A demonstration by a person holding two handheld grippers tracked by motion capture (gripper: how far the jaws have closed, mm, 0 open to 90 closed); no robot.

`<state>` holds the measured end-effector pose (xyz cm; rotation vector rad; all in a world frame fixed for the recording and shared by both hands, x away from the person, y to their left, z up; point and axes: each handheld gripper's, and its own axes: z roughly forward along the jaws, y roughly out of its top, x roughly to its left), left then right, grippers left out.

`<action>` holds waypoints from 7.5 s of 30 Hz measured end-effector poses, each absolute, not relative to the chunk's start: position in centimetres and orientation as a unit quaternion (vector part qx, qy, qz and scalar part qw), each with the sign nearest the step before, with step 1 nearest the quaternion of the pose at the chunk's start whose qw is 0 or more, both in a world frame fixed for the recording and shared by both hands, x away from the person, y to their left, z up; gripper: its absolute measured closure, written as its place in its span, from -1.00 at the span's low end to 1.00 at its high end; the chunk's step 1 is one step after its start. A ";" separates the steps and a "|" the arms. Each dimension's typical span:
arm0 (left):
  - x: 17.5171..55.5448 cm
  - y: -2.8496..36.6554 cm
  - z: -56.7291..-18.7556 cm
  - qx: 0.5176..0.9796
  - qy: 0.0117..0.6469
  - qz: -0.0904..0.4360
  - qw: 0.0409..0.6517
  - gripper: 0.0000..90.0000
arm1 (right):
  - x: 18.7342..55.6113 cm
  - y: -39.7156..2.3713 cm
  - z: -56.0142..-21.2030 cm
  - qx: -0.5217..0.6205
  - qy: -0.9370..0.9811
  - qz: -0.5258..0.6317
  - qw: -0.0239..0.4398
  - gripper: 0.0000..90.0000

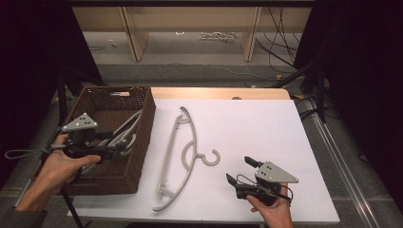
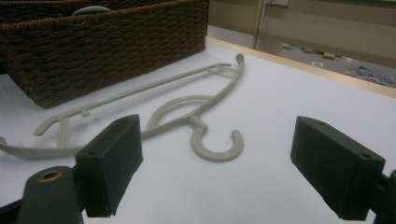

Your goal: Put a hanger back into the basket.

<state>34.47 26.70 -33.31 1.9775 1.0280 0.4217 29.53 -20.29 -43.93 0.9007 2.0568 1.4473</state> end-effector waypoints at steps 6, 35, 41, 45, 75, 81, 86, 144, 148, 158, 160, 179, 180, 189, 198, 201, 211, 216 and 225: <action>33.4 24.1 -33.5 0.774 0.409 0.167 0.454 -0.45 | 29.5 -20.2 -43.9 0.329 0.749 0.527 0.229 -0.61; 32.5 14.6 -37.0 0.791 0.343 0.155 0.482 -0.62 | 29.5 -20.4 -43.8 0.330 0.742 0.534 0.234 -0.61; 33.5 14.9 -37.5 0.818 0.274 0.247 0.442 -0.63 | 29.4 -20.4 -43.8 0.327 0.743 0.536 0.232 -0.61; 33.4 14.3 -38.4 0.816 0.273 0.239 0.450 -0.64 | 29.5 -20.5 -43.8 0.327 0.744 0.536 0.228 -0.61; 35.6 9.6 -44.0 0.838 0.308 0.289 0.346 -0.64 | 28.7 -21.3 -43.5 0.336 0.737 0.536 0.236 -0.61; 36.4 8.9 -44.8 0.849 0.317 0.283 0.312 -0.63 | 28.9 -21.3 -43.6 0.330 0.733 0.541 0.247 -0.61; 37.0 8.7 -45.5 0.871 0.315 0.225 0.304 -0.64 | 28.9 -21.1 -43.5 0.332 0.740 0.536 0.233 -0.61; 40.5 6.8 -46.3 0.928 0.332 0.025 0.169 0.56 | 29.1 -20.5 -43.6 0.319 0.749 0.529 0.241 -0.61; 40.6 6.8 -46.3 0.929 0.329 0.027 0.169 0.65 | 29.0 -20.3 -43.7 0.323 0.748 0.530 0.234 -0.61; 41.0 6.7 -46.2 0.928 0.339 0.017 0.157 0.59 | 29.2 -20.3 -43.7 0.316 0.749 0.531 0.240 -0.61; 41.1 6.6 -46.3 0.920 0.355 0.006 0.166 0.50 | 29.2 -20.3 -43.7 0.317 0.749 0.530 0.240 -0.61; 41.7 8.3 -46.4 0.886 0.395 -0.029 0.242 0.81 | 29.4 -20.2 -43.9 0.315 0.750 0.530 0.239 -0.61; 42.0 8.6 -46.0 0.880 0.401 -0.028 0.253 0.81 | 29.4 -20.2 -43.9 0.318 0.749 0.530 0.238 -0.61; 42.9 10.8 -44.5 0.852 0.420 -0.045 0.308 0.81 | 29.3 -20.2 -43.8 0.319 0.755 0.523 0.235 -0.61; 42.8 11.7 -42.6 0.776 0.476 -0.064 0.409 0.81 | 29.3 -20.2 -43.8 0.318 0.751 0.529 0.235 -0.61; 42.8 12.1 -41.6 0.757 0.481 -0.073 0.437 0.81 | 29.3 -20.2 -43.9 0.318 0.751 0.528 0.236 -0.61; 42.2 12.5 -39.1 0.731 0.464 -0.097 0.491 0.81 | 29.3 -20.2 -43.9 0.318 0.751 0.528 0.237 -0.61; 41.8 12.9 -37.1 0.728 0.449 -0.091 0.510 0.81 | 29.3 -20.2 -43.9 0.319 0.750 0.529 0.236 -0.61; 41.2 15.1 -33.8 0.707 0.442 -0.079 0.547 0.81 | 29.3 -20.2 -43.9 0.319 0.750 0.529 0.237 -0.61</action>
